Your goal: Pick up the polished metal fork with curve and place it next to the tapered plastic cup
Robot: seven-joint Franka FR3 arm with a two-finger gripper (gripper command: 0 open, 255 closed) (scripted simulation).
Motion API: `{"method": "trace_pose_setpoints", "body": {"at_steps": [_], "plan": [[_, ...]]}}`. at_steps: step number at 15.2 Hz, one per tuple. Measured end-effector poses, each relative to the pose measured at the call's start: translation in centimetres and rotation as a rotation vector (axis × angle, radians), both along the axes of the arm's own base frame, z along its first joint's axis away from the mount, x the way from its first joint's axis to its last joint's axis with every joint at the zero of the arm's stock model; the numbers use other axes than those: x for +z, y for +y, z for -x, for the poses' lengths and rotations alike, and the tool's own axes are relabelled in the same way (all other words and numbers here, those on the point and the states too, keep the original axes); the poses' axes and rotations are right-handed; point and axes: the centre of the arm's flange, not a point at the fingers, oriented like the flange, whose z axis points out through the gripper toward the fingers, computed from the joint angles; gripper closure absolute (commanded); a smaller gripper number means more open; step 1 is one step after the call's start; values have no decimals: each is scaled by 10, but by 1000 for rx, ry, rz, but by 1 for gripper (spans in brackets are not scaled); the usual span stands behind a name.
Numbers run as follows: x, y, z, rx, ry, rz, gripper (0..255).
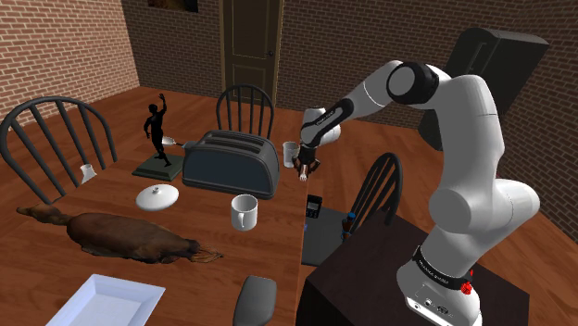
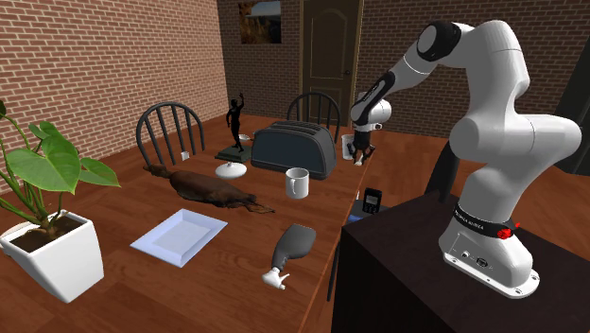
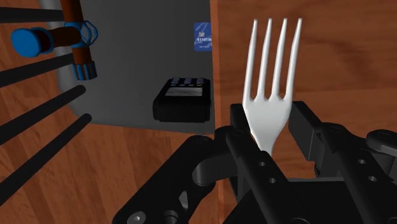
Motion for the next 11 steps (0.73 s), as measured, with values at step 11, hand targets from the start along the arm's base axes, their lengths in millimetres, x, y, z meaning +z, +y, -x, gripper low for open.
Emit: {"method": "trace_pose_setpoints", "body": {"at_steps": [11], "plan": [[-47,0,-1,0,0,0,255]]}}
